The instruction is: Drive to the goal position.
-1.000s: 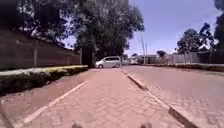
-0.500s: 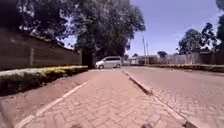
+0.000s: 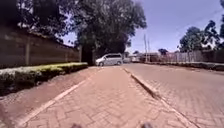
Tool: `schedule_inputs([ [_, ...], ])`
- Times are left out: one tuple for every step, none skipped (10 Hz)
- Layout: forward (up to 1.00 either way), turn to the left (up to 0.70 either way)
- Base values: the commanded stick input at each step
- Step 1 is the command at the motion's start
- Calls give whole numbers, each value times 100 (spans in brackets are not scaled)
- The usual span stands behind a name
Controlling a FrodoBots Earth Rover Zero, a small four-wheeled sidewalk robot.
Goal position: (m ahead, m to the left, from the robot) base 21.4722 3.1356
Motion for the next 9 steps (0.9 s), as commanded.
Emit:
schedule_inputs([
  [70, 0],
  [70, 0],
  [70, 0],
  [70, 0],
  [70, 0],
  [70, 0],
  [70, 0],
  [70, 0],
  [70, 0],
])
